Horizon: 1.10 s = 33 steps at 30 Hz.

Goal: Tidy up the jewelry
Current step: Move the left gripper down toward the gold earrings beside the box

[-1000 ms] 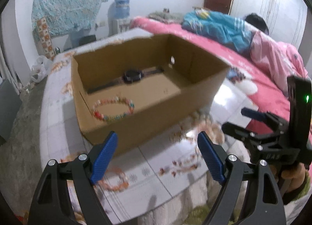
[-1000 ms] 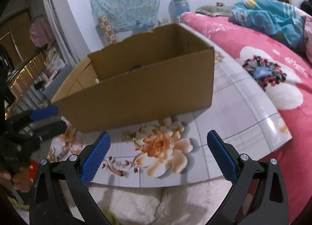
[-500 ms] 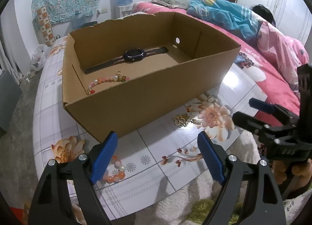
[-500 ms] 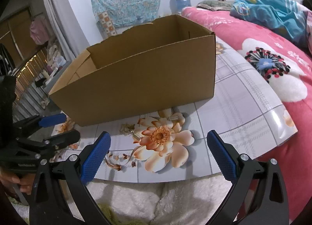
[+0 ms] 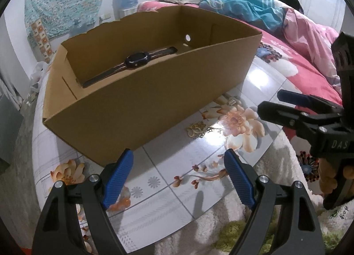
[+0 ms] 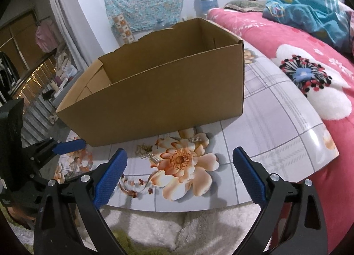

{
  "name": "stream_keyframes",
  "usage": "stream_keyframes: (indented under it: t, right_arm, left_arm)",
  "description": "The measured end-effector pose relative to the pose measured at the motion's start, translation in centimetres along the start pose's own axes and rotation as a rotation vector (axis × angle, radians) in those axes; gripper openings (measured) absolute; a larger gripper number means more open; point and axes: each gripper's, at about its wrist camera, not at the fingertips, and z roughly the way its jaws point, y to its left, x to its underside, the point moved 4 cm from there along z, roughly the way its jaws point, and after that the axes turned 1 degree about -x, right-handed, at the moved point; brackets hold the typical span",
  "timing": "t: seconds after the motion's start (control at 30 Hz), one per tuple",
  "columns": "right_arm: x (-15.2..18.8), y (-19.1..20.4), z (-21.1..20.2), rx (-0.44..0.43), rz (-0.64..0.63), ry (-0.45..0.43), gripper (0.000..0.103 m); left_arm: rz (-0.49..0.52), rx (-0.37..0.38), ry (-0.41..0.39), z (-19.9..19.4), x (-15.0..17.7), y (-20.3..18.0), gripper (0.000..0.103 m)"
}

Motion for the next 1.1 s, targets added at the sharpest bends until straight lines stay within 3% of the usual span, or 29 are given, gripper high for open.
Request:
stream_keyframes:
  t: [1.1]
  right_arm:
    - [0.8,-1.3,-1.2,-0.078,0.048,-0.008,0.078]
  left_arm:
    - [0.094,-0.083,-0.068,-1.0,0.0,-3.4,0.082]
